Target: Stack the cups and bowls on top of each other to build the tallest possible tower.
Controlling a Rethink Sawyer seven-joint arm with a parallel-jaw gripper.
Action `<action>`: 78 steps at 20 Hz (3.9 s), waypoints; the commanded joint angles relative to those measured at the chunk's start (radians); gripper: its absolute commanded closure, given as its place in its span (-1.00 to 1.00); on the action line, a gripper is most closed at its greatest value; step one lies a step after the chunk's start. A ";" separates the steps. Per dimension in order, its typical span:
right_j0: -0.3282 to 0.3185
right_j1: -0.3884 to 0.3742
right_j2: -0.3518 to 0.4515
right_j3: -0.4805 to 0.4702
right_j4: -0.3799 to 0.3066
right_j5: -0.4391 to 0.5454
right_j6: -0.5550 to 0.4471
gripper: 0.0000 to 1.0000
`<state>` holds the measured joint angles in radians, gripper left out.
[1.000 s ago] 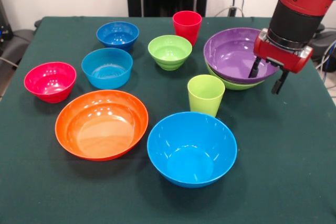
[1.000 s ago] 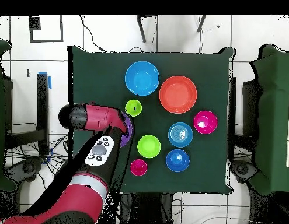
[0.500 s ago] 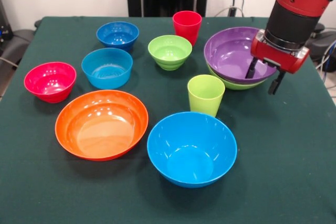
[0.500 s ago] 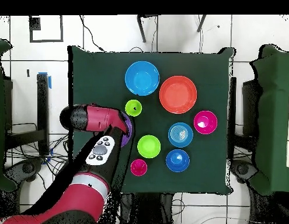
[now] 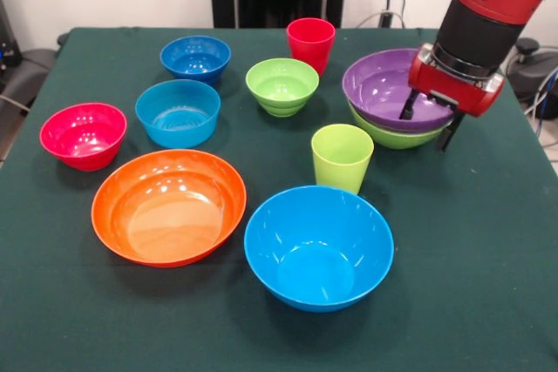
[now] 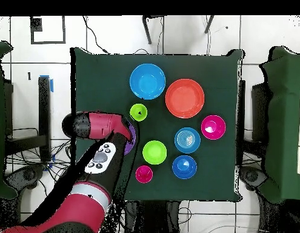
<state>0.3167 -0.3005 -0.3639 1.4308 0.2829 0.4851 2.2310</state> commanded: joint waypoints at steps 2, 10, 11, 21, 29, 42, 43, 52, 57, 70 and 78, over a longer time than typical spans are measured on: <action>0.013 0.034 0.058 -0.024 -0.073 0.176 0.040 -1.00; 0.043 0.027 0.052 -0.042 -0.048 0.243 0.096 -1.00; 0.048 0.024 0.051 -0.039 -0.047 0.248 0.100 -1.00; 0.040 -0.011 0.055 -0.011 -0.048 0.255 0.079 -1.00; -0.012 -0.006 0.107 -0.006 -0.038 0.202 0.031 -1.00; -0.002 -0.010 0.148 0.019 0.015 0.200 0.100 -1.00; 0.001 -0.014 0.149 0.026 0.014 0.195 0.102 -1.00; -0.011 -0.037 0.130 -0.008 -0.010 0.276 0.077 -1.00; -0.032 -0.069 0.108 -0.034 -0.032 0.371 0.047 -1.00; -0.110 -0.153 0.161 -0.060 -0.027 0.457 -0.006 -1.00; -0.116 -0.211 0.176 -0.055 -0.024 0.531 0.007 -1.00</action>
<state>0.2130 -0.4883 -0.3262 1.4150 0.2784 0.8979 2.2310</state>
